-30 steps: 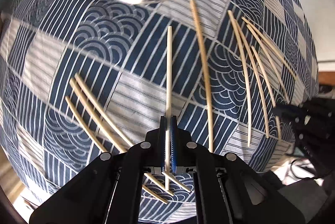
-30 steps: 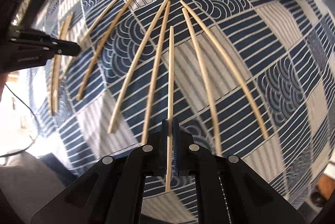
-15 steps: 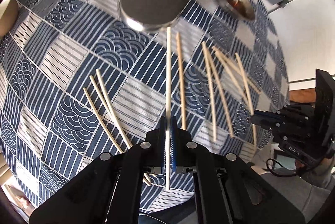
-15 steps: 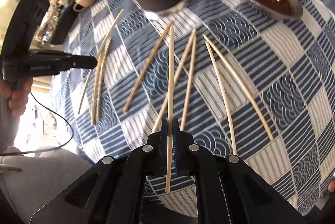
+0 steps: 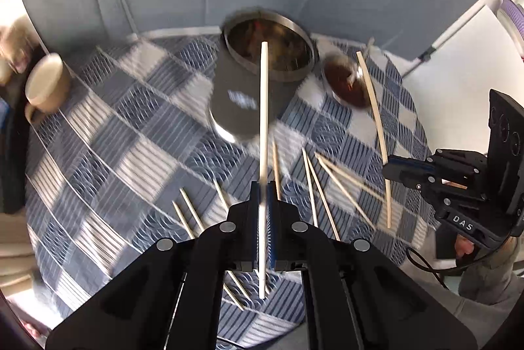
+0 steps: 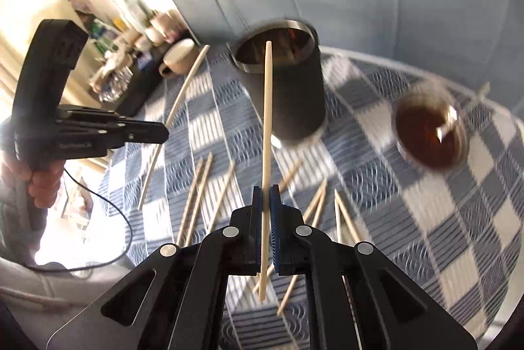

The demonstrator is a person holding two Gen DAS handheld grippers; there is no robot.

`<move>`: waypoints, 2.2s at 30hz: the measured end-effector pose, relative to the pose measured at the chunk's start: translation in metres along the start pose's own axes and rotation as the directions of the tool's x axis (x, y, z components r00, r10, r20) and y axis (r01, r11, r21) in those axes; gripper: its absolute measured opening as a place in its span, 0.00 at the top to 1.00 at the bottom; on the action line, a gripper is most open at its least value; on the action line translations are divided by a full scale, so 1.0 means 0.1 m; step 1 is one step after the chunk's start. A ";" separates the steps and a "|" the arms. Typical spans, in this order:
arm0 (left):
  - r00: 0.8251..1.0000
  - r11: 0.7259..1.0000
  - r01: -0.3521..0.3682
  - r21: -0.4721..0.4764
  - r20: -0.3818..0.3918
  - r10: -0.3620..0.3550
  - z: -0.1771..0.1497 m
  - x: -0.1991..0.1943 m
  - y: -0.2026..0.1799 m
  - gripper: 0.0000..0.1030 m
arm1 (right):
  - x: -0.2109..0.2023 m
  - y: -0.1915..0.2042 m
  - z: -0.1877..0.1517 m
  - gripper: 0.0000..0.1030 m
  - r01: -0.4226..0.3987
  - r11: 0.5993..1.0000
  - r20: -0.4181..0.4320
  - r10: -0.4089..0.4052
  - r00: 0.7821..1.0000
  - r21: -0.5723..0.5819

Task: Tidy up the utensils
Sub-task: 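Lift the held chopsticks upright and carry both tools over the black holder, then open the left tool over the holder while the right tool releases its chopstick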

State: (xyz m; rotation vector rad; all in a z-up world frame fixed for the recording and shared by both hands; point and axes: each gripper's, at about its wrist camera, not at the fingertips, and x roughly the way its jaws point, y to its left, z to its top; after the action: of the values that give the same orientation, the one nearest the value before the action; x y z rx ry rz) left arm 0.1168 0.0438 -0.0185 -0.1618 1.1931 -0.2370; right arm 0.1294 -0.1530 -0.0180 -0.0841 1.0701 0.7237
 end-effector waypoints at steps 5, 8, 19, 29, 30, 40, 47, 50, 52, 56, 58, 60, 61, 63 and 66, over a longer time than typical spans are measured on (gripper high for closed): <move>0.995 1.000 -0.020 0.012 0.102 0.018 0.36 -0.25 0.02 0.96 | -0.06 -0.01 0.36 0.96 -0.014 0.999 0.081 0.017 0.997 -0.034; 0.984 0.999 -0.026 0.023 0.179 0.021 0.59 -0.37 0.02 0.96 | -0.09 -0.05 0.57 0.96 -0.035 0.999 0.147 0.040 0.988 -0.040; 0.960 0.998 0.046 0.046 0.274 -0.057 1.20 0.01 0.06 0.96 | 0.04 -0.22 1.22 0.95 -0.111 0.992 0.345 0.126 0.930 -0.066; 0.944 0.994 0.079 0.080 0.313 -0.101 1.38 0.31 0.07 0.95 | 0.47 -0.47 1.43 0.95 -0.122 0.993 0.338 0.116 0.934 -0.004; 0.943 0.993 0.081 0.088 0.315 -0.104 1.37 0.34 0.07 0.95 | 0.52 -0.49 1.43 0.95 -0.125 0.992 0.335 0.117 0.935 0.003; 0.954 0.994 0.081 0.072 0.284 -0.099 1.18 0.63 0.13 0.95 | 0.82 -0.60 1.30 0.95 -0.125 0.991 0.273 0.110 0.956 0.038; 0.963 0.996 0.067 0.065 0.257 -0.081 1.06 0.67 0.17 0.95 | 0.85 -0.61 1.24 0.93 -0.116 0.992 0.254 0.101 0.962 0.043; 0.964 0.996 0.069 0.056 0.255 -0.081 1.04 0.66 0.19 0.95 | 0.84 -0.61 1.24 0.92 -0.117 0.992 0.257 0.101 0.961 0.049; 0.964 0.997 0.055 0.057 0.258 -0.068 1.04 0.65 0.20 0.95 | 0.82 -0.61 1.25 0.92 -0.110 0.993 0.254 0.094 0.963 0.047; 0.962 0.998 0.054 0.045 0.267 -0.064 1.03 0.59 0.24 0.95 | 0.77 -0.61 1.25 0.92 -0.104 0.993 0.258 0.089 0.962 0.048; 0.961 0.998 0.049 0.045 0.270 -0.059 1.03 0.57 0.25 0.95 | 0.74 -0.60 1.26 0.92 -0.098 0.994 0.260 0.082 0.962 0.048; 0.961 0.998 0.045 0.039 0.270 -0.054 1.02 0.54 0.25 0.95 | 0.71 -0.60 1.25 0.92 -0.093 0.994 0.260 0.077 0.962 0.049; 0.961 0.998 0.047 0.037 0.270 -0.055 1.02 0.53 0.26 0.95 | 0.70 -0.60 1.25 0.91 -0.092 0.995 0.261 0.076 0.962 0.048; 0.961 0.998 0.045 0.033 0.271 -0.052 1.00 0.51 0.27 0.95 | 0.66 -0.59 1.24 0.91 -0.084 0.995 0.263 0.068 0.962 0.049; 0.961 0.999 0.039 0.024 0.274 -0.044 0.97 0.45 0.28 0.88 | 0.60 -0.59 1.20 0.91 -0.083 0.995 0.263 0.065 0.962 0.058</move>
State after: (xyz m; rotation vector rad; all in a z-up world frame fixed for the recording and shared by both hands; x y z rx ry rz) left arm 0.2256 0.0593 -0.0306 -0.1971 0.9115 -0.2537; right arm 0.2724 -0.1208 -0.0229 0.1088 0.8471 0.7425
